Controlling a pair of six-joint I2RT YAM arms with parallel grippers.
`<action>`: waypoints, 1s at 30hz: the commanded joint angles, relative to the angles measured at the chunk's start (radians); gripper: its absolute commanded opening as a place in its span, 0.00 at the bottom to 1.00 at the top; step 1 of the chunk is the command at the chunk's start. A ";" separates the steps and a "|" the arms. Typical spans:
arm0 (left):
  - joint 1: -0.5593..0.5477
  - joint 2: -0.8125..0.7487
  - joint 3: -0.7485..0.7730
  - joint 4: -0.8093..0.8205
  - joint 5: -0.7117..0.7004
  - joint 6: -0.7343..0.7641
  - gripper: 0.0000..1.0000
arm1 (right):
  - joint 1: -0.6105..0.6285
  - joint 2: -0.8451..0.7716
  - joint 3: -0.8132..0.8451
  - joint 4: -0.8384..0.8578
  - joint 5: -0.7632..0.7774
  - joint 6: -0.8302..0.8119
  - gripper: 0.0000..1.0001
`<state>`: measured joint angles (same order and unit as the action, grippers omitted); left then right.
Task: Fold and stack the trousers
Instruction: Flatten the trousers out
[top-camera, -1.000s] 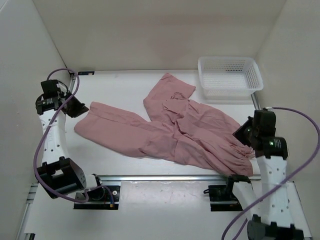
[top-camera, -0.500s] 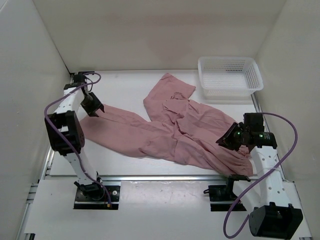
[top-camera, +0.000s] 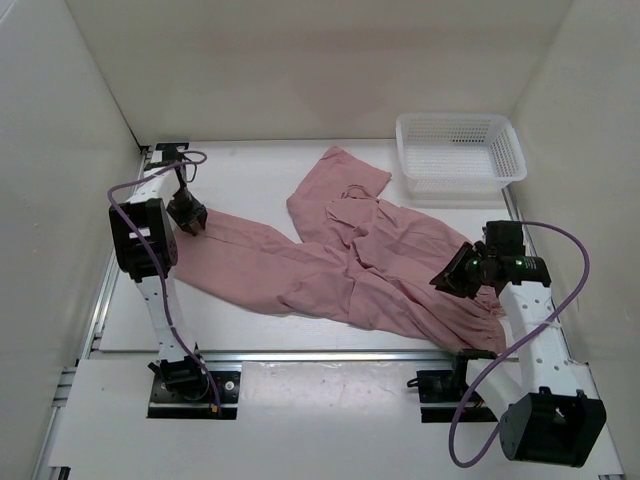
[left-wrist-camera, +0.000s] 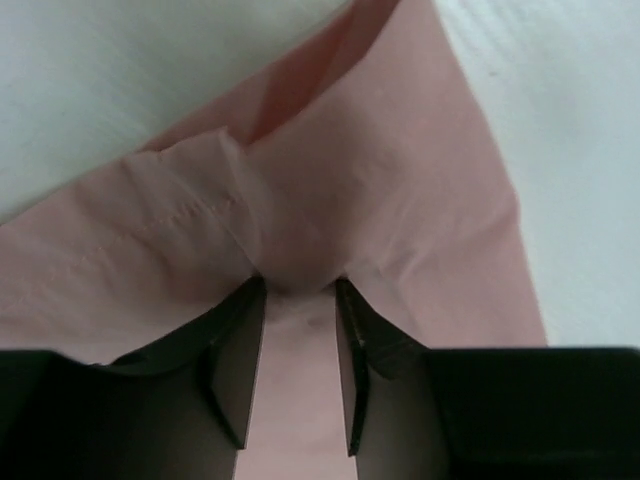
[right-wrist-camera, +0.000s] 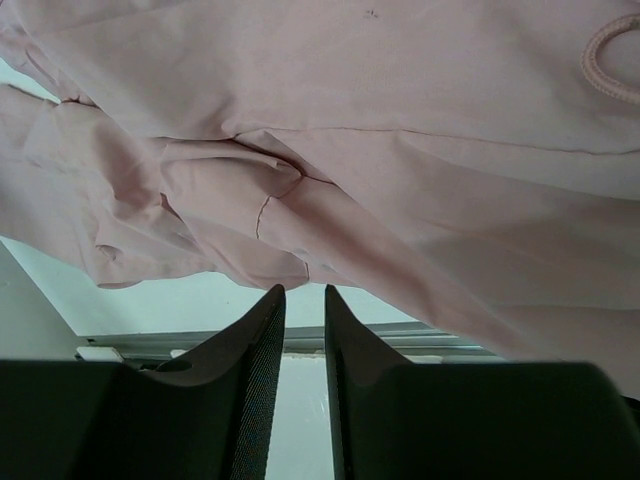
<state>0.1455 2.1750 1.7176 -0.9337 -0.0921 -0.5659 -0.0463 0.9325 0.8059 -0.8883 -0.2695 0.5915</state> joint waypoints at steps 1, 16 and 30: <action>-0.011 0.003 0.030 -0.014 -0.017 -0.009 0.44 | -0.001 0.005 0.050 0.020 -0.025 -0.022 0.27; -0.011 -0.150 0.062 -0.060 -0.049 0.047 0.17 | -0.001 0.017 0.072 0.020 -0.025 -0.022 0.27; -0.001 -0.187 0.054 -0.070 -0.032 0.070 0.10 | -0.001 -0.012 0.072 0.011 -0.016 -0.022 0.27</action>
<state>0.1402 2.0930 1.7737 -1.0000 -0.1020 -0.5045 -0.0463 0.9333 0.8455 -0.8860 -0.2726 0.5800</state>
